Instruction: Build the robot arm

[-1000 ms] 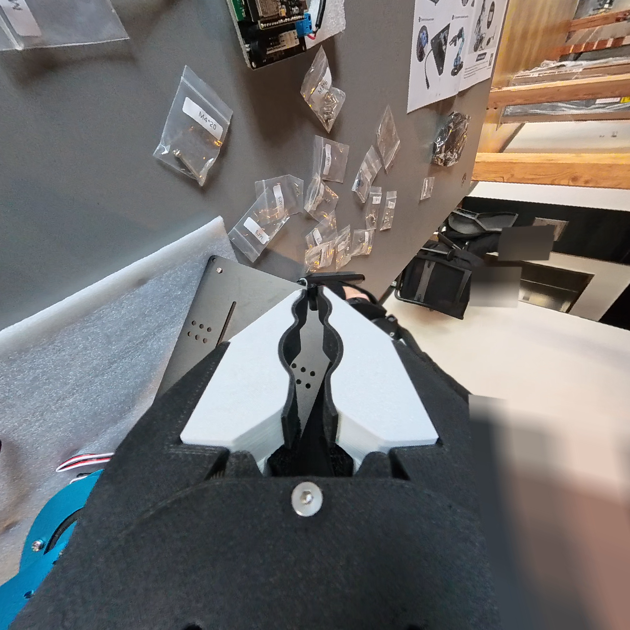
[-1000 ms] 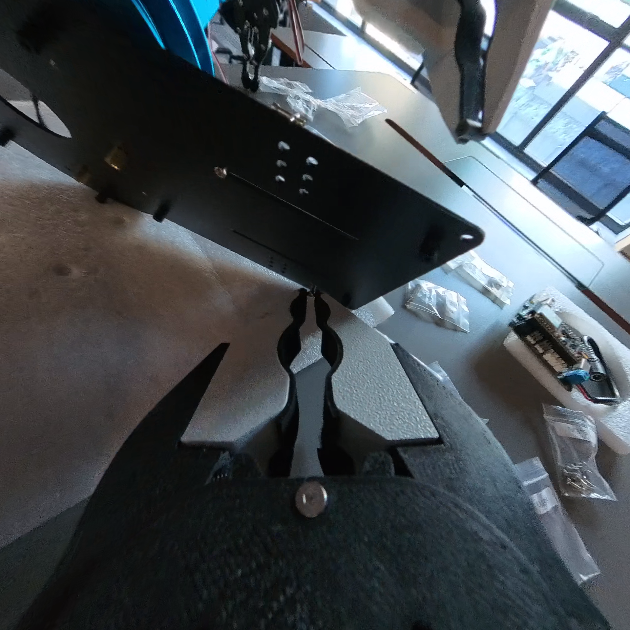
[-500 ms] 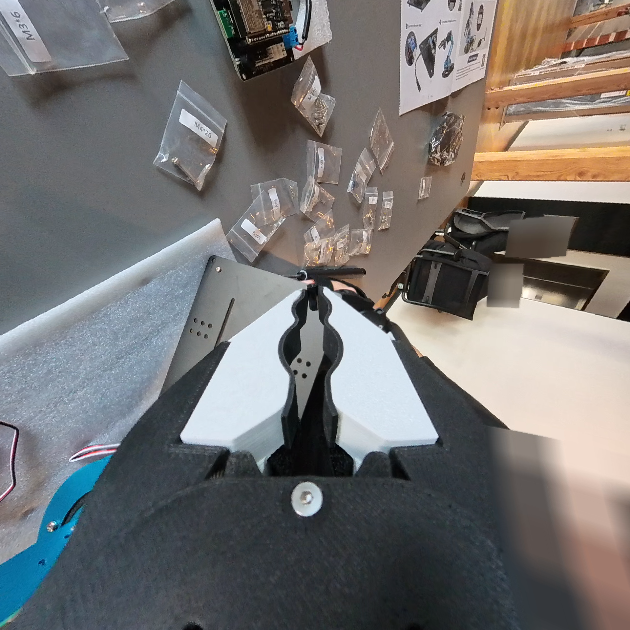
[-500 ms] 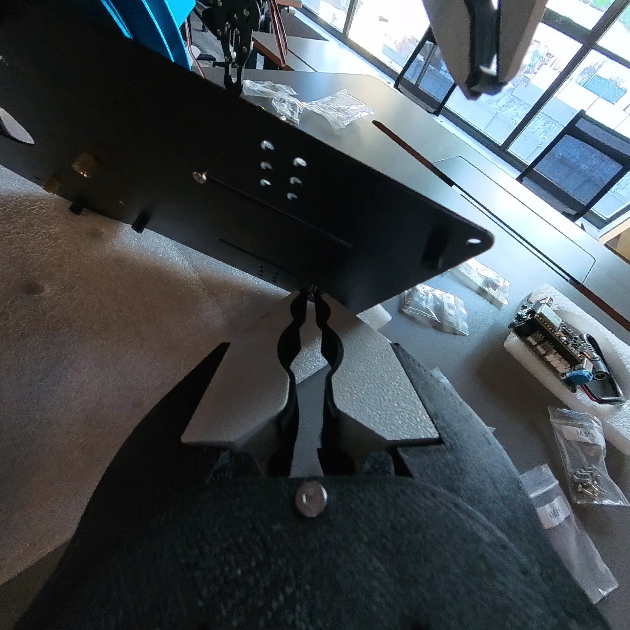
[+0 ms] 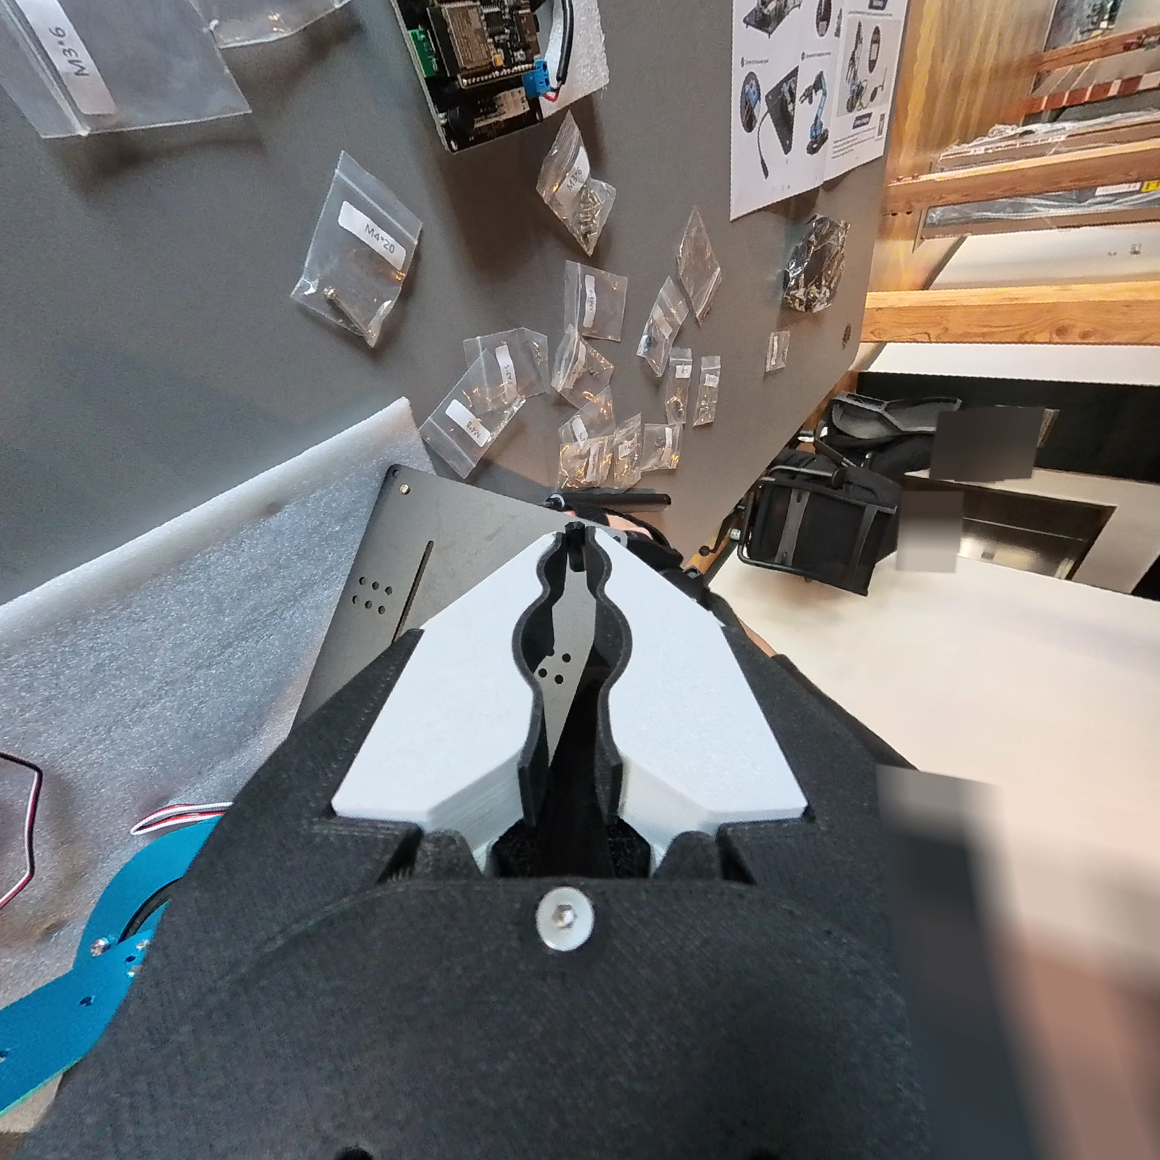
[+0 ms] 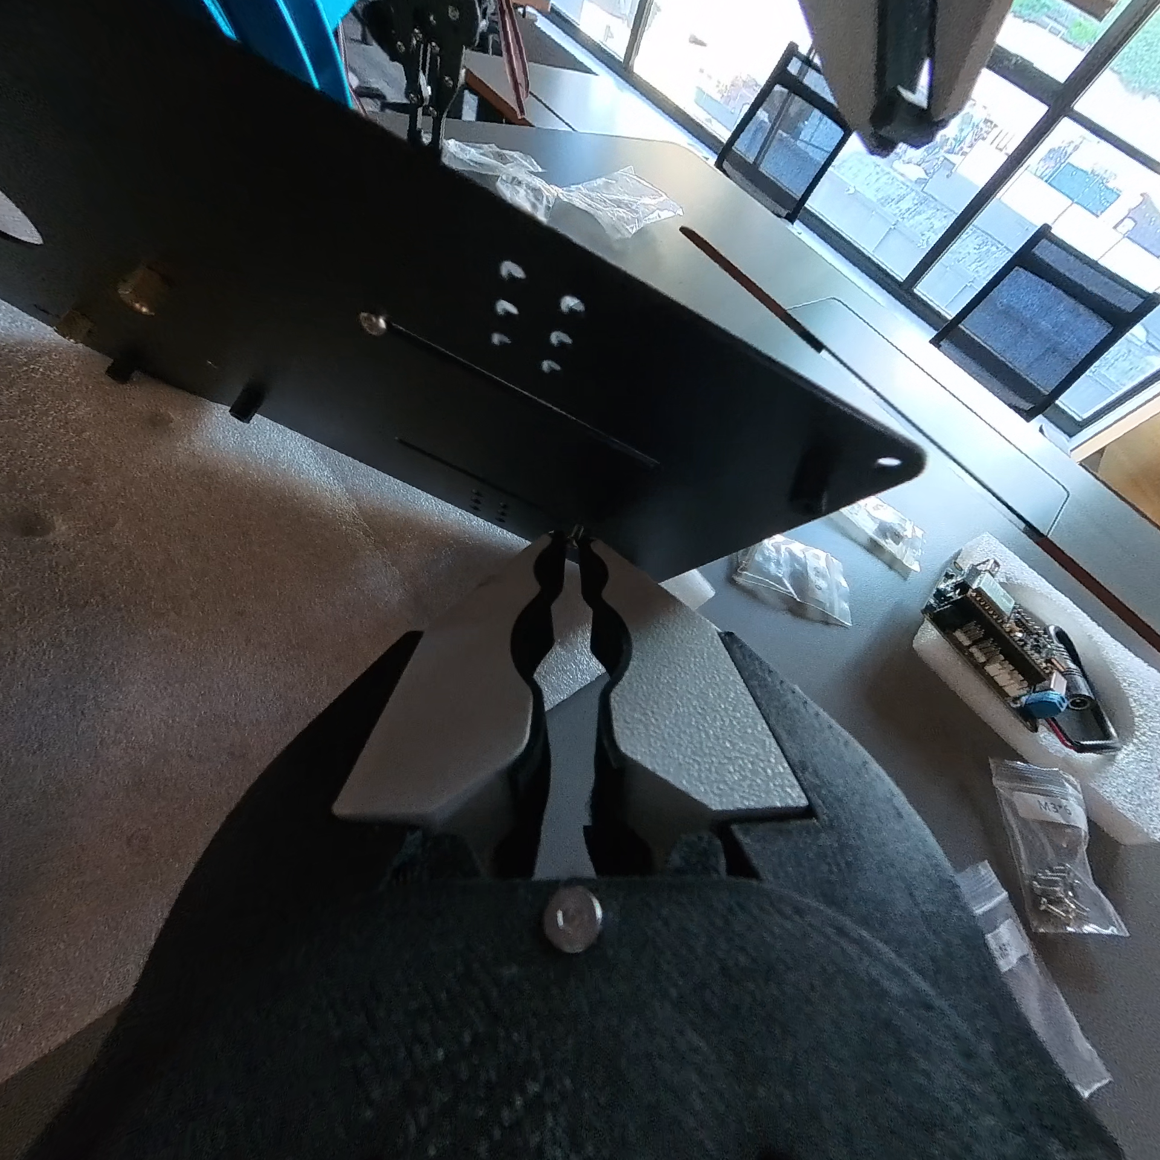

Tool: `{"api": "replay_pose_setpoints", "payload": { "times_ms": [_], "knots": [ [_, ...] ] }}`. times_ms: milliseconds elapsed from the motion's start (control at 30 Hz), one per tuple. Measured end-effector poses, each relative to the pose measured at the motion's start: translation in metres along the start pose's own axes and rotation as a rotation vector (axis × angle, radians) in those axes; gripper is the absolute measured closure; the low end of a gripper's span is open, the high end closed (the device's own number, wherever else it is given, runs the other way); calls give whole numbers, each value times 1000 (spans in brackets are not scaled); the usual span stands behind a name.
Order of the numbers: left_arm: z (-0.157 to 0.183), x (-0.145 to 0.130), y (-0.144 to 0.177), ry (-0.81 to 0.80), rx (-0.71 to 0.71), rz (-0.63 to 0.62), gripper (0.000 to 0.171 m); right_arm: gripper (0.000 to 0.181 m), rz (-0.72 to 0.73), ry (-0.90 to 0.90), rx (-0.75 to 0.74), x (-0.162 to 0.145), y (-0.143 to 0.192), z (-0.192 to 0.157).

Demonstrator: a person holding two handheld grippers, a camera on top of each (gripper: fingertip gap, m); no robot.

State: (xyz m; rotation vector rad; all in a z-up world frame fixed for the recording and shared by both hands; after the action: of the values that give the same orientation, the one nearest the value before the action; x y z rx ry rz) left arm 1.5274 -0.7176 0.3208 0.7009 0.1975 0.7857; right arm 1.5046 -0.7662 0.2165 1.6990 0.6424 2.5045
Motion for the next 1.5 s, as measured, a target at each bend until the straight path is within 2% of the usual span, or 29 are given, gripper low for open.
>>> {"api": "replay_pose_setpoints", "payload": {
  "times_ms": [667,1000,1267,1500],
  "knots": [
    [3,-3,0,-11,-15,-8,167,179,-6,88,-54,0,-2,0],
    [2,-6,0,-9,-22,-13,168,178,-6,58,-33,0,-2,0],
    [1,-8,0,-6,-18,-23,167,178,-56,-26,59,-6,-7,-5],
    [1,-7,0,-9,-12,-23,167,178,-28,-51,50,-3,-5,-2]
  ]
}}
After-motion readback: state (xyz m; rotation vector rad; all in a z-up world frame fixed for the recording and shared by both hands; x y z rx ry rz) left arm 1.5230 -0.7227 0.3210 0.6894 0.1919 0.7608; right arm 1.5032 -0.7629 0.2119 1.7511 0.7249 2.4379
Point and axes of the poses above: each gripper's, where its closed fingertips meet, y back along the fingers, x out of its top, z = x × y across the jaws, the point moved 1 cm from there along y, back along the fingers, and after that the axes turned 2 degrees about z, right-handed, at the moved point
